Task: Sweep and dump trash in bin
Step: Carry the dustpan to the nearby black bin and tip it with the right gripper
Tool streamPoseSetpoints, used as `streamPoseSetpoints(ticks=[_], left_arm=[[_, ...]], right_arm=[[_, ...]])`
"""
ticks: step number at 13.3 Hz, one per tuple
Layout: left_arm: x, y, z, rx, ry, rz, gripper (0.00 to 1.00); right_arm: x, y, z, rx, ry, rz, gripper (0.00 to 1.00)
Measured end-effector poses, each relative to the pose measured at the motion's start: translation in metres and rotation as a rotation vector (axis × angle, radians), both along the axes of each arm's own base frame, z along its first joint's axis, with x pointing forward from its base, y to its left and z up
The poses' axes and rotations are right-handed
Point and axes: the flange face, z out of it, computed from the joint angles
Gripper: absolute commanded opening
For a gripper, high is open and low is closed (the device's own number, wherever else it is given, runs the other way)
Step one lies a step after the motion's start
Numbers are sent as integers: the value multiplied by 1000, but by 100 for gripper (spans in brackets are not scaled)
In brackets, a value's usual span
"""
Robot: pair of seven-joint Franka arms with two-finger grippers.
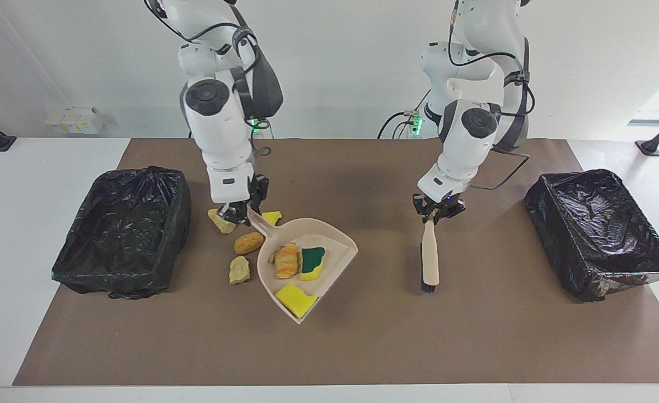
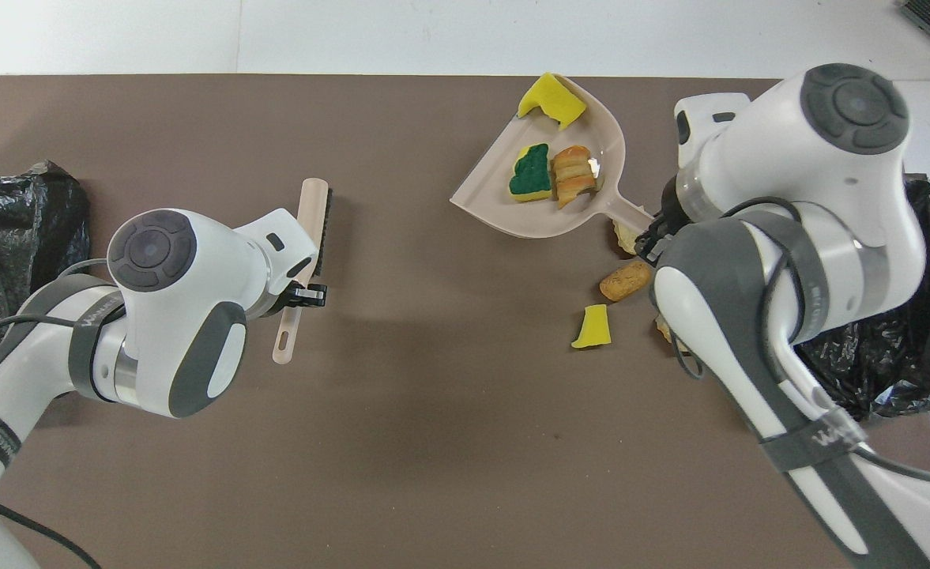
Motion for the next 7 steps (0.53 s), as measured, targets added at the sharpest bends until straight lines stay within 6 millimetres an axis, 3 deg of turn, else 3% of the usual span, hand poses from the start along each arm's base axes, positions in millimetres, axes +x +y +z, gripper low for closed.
streamPoseSetpoints(ticks=[3,5,7], left_arm=[[-49,-50,4,13,26,92,0],[-100,-85,3,28,38,128,0],[-150,-106,-1,31,30,145,0]], right_arm=[[-1,-98,28,-4,33,-13,0],[-7,-172,37,19,46,-7,0],[-17,-241,37,28,44,-13,0]])
